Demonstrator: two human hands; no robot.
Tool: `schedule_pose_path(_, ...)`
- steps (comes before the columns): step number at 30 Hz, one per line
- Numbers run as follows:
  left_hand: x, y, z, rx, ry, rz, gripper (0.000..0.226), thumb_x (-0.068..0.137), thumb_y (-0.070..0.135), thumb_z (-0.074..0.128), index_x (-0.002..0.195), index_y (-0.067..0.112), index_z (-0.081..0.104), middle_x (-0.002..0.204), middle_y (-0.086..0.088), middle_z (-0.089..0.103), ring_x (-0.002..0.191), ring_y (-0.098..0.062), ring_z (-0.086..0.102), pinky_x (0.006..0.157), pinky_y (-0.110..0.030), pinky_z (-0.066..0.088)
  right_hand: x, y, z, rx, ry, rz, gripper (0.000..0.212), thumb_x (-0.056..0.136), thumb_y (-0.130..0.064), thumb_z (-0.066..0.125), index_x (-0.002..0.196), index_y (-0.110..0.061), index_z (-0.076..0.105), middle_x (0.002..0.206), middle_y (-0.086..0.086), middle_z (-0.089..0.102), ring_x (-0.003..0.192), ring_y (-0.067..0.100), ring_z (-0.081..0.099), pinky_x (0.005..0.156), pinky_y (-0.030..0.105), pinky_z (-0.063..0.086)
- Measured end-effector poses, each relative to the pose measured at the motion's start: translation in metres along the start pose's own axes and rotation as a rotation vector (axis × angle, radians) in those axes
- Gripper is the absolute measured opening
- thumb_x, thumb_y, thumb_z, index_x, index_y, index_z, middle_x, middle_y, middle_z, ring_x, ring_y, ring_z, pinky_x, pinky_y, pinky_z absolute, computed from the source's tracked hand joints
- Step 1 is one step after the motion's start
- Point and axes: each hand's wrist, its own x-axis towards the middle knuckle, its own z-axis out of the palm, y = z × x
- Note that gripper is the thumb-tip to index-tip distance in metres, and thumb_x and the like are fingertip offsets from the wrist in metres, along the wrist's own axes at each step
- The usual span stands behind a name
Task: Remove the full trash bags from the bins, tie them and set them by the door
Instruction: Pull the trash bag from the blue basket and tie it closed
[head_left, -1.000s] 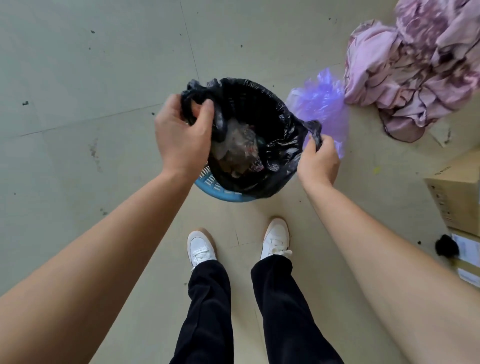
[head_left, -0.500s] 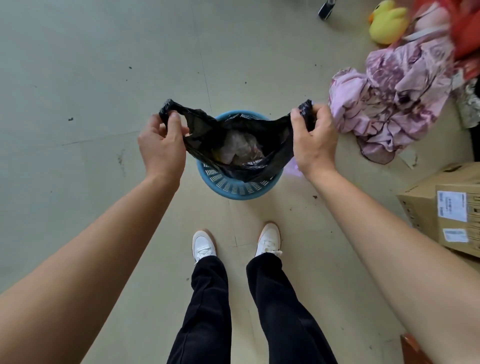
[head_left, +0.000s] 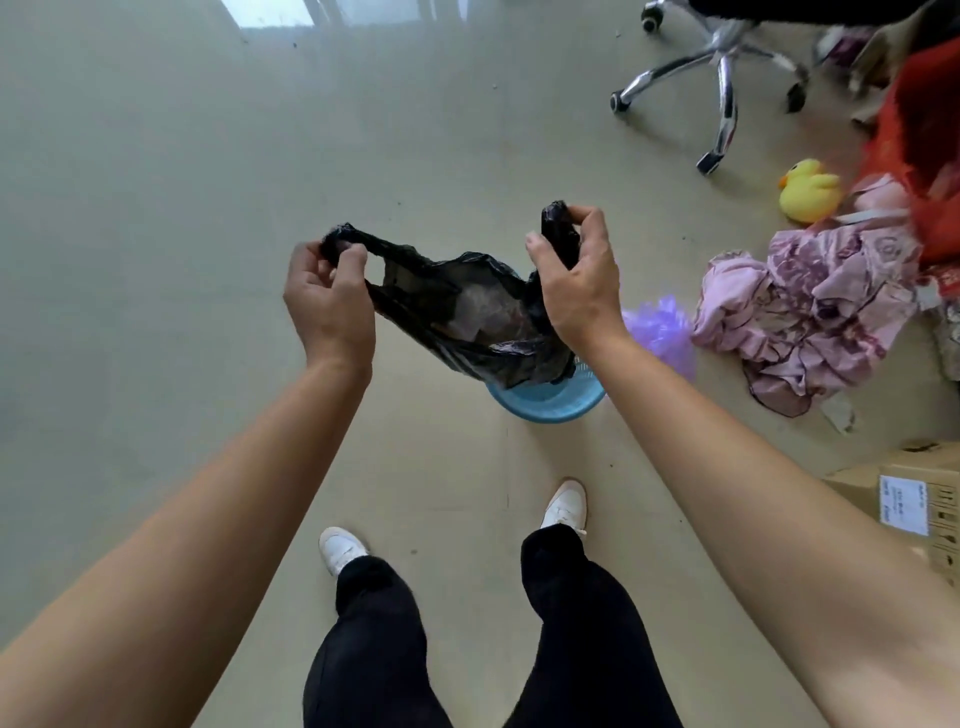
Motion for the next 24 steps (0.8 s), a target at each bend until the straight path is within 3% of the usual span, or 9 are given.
schedule_pose_path(4,0.027,-0.013,-0.049,-0.023,0.066,-0.008,0.010,0.088,0.015,0.058,0.083,0.022,0.055,0.081,-0.003,0.052,0.075,-0.014,0.053,0.065,-0.016,0.043,-0.025,-0.009,0.053,-0.036,0.016,0.007,0.020,0.093,-0.029,0.064,0.108,-0.025,0.049,0.080,-0.017,0.054,0.072,-0.004,0.053,0.070,0.017,0.038)
schedule_pose_path(7,0.050,-0.033,-0.096,0.006,0.055,0.002,0.006,0.093,0.009,0.057,0.091,0.014,0.055,0.080,0.001,0.054,0.063,-0.002,0.050,0.061,-0.012,0.040,-0.049,-0.003,0.103,-0.085,0.016,0.035,0.021,0.095,-0.030,0.062,0.110,-0.026,0.048,0.084,-0.018,0.055,0.076,0.000,0.056,0.074,0.022,0.041)
schedule_pose_path(10,0.075,-0.055,-0.145,0.036,-0.090,-0.011,0.011,0.093,0.006,0.056,0.097,0.016,0.056,0.075,0.009,0.055,0.060,0.000,0.051,0.061,-0.015,0.041,-0.068,0.004,0.147,-0.123,0.049,0.048,0.025,0.095,-0.032,0.061,0.116,-0.023,0.051,0.090,-0.018,0.058,0.081,0.011,0.060,0.080,0.030,0.048)
schedule_pose_path(12,0.094,-0.069,-0.178,0.065,-0.198,-0.035,0.016,0.092,0.004,0.057,0.102,0.016,0.057,0.083,0.006,0.061,0.073,-0.004,0.058,0.063,-0.011,0.044,-0.080,0.008,0.176,-0.142,0.066,0.069,0.024,0.095,-0.031,0.060,0.115,-0.022,0.052,0.091,-0.017,0.059,0.086,0.014,0.061,0.085,0.036,0.050)
schedule_pose_path(14,0.115,-0.085,-0.205,0.129,-0.276,-0.023,0.018,0.090,0.009,0.060,0.106,0.017,0.059,0.110,0.000,0.066,0.096,-0.009,0.064,0.078,-0.011,0.047,-0.088,0.014,0.202,-0.140,0.079,0.089,0.020,0.095,-0.029,0.059,0.113,-0.023,0.051,0.093,-0.012,0.062,0.091,0.016,0.062,0.090,0.040,0.051)
schedule_pose_path(16,0.138,-0.106,-0.223,0.274,-0.337,0.041,0.027,0.088,0.015,0.062,0.114,0.017,0.062,0.142,0.000,0.051,0.127,-0.009,0.052,0.096,-0.013,0.041,-0.092,0.027,0.226,-0.129,0.068,0.124,0.021,0.094,-0.032,0.058,0.113,-0.026,0.050,0.103,-0.004,0.067,0.097,0.018,0.064,0.094,0.044,0.050)
schedule_pose_path(17,0.147,-0.117,-0.230,0.329,-0.355,0.062,0.031,0.089,0.014,0.062,0.120,0.016,0.063,0.150,0.002,0.044,0.132,-0.005,0.044,0.098,-0.012,0.038,-0.092,0.036,0.238,-0.127,0.054,0.133,0.024,0.093,-0.034,0.057,0.115,-0.026,0.050,0.108,-0.001,0.067,0.100,0.018,0.064,0.096,0.045,0.050)
schedule_pose_path(21,0.174,-0.175,-0.235,0.382,-0.352,0.165,0.036,0.091,0.013,0.065,0.127,0.015,0.063,0.151,0.002,0.044,0.130,-0.002,0.043,0.102,-0.030,0.045,-0.084,0.084,0.279,-0.164,-0.009,0.088,0.031,0.096,-0.029,0.058,0.125,-0.024,0.049,0.103,-0.010,0.061,0.096,0.015,0.062,0.095,0.042,0.051)
schedule_pose_path(24,0.188,-0.230,-0.227,0.368,-0.284,0.280,0.036,0.089,0.021,0.065,0.125,0.018,0.063,0.142,0.007,0.054,0.121,0.003,0.051,0.099,-0.029,0.047,-0.073,0.131,0.301,-0.184,-0.027,0.020,0.031,0.096,-0.028,0.059,0.125,-0.024,0.050,0.093,-0.019,0.059,0.088,0.009,0.063,0.090,0.038,0.053)
